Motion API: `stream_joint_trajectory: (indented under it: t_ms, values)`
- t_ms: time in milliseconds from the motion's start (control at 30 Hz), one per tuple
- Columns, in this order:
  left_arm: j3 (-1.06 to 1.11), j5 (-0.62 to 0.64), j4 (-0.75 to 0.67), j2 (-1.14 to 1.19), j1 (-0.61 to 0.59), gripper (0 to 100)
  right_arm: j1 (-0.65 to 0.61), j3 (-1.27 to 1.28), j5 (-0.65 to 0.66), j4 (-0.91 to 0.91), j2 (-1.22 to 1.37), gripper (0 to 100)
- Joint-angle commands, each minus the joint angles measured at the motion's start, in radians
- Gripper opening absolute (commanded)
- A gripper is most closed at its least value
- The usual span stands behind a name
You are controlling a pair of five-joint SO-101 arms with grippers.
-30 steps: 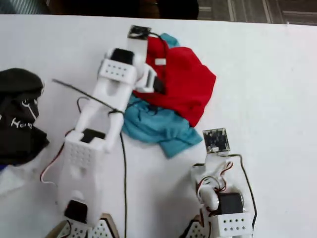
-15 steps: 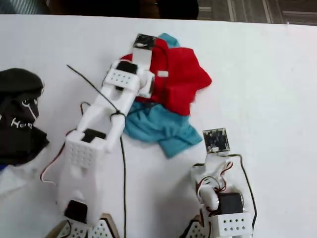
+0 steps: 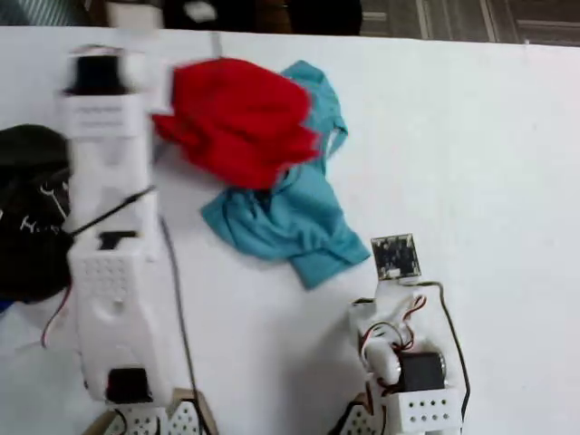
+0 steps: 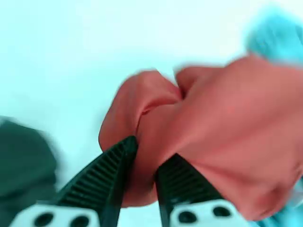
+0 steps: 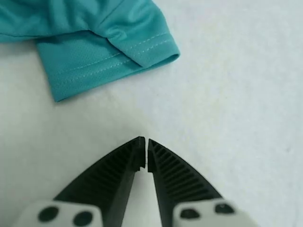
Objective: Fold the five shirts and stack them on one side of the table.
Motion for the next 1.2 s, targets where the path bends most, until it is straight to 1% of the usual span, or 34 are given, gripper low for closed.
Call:
stream_joint_trajectory:
  t_ms: [0,167,300,433,533,600,633,700,767,800,833,1000,1100,1167]
  values:
    - [-0.170,-0.075,0.018,-0.087,-0.196,3,-0.005,0.009,-0.003,0.005,-0.002,2.0]
    - [-0.209,-0.160,0.018,-0.146,-0.479,3,-0.005,0.009,-0.003,0.005,-0.002,2.0]
    - [-0.209,-0.209,0.018,-0.140,-0.666,3,-0.005,0.009,-0.003,0.005,-0.002,2.0]
    - [-0.209,-0.256,0.018,-0.069,-0.806,3,-0.005,0.009,-0.003,0.005,-0.002,2.0]
    - [-0.208,-0.296,0.018,0.049,-0.875,3,-0.005,0.009,-0.003,0.005,-0.002,2.0]
    - [-0.208,-0.359,0.018,0.153,-0.896,4,-0.005,0.009,-0.003,0.005,-0.002,2.0]
    - [-0.208,-0.400,0.018,0.207,-0.901,6,-0.005,0.009,-0.003,0.005,-0.002,2.0]
    - [-0.208,-0.463,0.018,0.304,-0.904,15,-0.005,0.009,-0.003,0.005,-0.002,2.0]
    - [-0.211,-0.474,0.018,0.370,-0.905,26,-0.005,0.009,-0.003,0.005,-0.002,2.0]
    - [-0.209,-0.474,0.018,0.384,-0.905,30,-0.005,0.009,-0.003,0.005,-0.002,2.0]
    - [-0.209,-0.474,0.018,0.390,-0.905,31,-0.005,0.009,-0.003,0.005,-0.002,2.0]
    - [-0.213,-0.379,0.018,0.328,-0.885,23,-0.005,0.009,-0.003,0.005,-0.002,2.0]
    - [-0.213,-0.338,0.020,0.210,-0.845,18,-0.005,0.009,-0.003,0.005,-0.002,2.0]
    - [-0.209,-0.316,0.020,0.107,-0.804,18,-0.005,0.009,-0.003,0.005,-0.002,2.0]
